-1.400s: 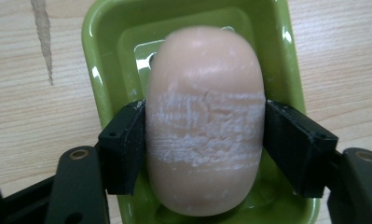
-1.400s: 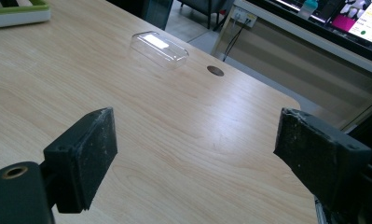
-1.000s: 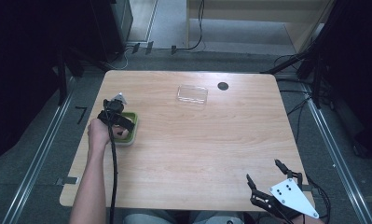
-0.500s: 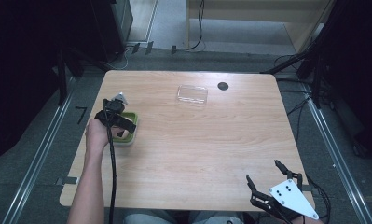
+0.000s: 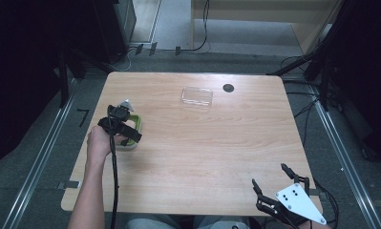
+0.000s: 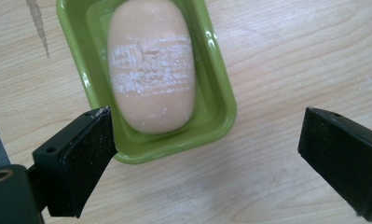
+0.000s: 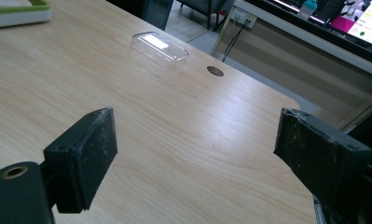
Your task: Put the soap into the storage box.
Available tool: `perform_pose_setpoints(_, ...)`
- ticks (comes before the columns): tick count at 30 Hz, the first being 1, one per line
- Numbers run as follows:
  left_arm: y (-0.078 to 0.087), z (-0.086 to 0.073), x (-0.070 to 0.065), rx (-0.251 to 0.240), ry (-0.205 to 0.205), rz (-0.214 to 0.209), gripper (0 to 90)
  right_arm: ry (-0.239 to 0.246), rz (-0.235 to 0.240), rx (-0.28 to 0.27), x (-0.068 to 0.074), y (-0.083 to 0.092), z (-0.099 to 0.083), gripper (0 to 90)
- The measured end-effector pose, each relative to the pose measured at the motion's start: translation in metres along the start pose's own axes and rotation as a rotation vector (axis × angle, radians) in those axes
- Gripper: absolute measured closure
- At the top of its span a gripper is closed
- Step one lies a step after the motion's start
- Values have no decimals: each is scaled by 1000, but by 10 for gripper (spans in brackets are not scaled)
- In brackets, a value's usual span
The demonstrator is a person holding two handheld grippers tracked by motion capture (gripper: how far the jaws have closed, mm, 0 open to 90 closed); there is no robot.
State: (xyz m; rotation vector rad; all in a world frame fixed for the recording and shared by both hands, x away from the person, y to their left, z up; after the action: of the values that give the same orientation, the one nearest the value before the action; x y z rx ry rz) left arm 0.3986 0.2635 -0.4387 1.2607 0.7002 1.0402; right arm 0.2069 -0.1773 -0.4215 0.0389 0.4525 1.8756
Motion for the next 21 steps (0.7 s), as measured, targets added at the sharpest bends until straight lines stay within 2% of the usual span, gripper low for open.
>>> perform_pose_setpoints(9, 6, -9, -10, 8, -20, 9, 42, -1, -1, -3, -1, 0, 0, 133)
perform_pose_setpoints(16, 7, -19, -13, 18, -24, 14, 41, 2, 0, -4, 0, 0, 0, 133)
perform_pose_setpoints(19, 7, -25, -15, 13, -21, -13, 41, 2, 0, -5, 0, 1, 0, 133)
perform_pose_setpoints(21, 7, -27, -15, 18, -22, -13, 41, 3, 0, -5, 0, 1, 0, 133)
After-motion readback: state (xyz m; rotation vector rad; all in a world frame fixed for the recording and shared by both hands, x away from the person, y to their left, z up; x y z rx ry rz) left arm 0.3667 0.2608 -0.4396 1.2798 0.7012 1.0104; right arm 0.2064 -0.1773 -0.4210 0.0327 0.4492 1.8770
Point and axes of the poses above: each handheld gripper's, and its own axes: y roughly backward along the jaws, z roughly out of its top, x roughly to its left, the point moved 5 cm from there along -y, roughly forward along the jaws, and after that the axes turned 5 degrees about -y, right-handed, at the moved point
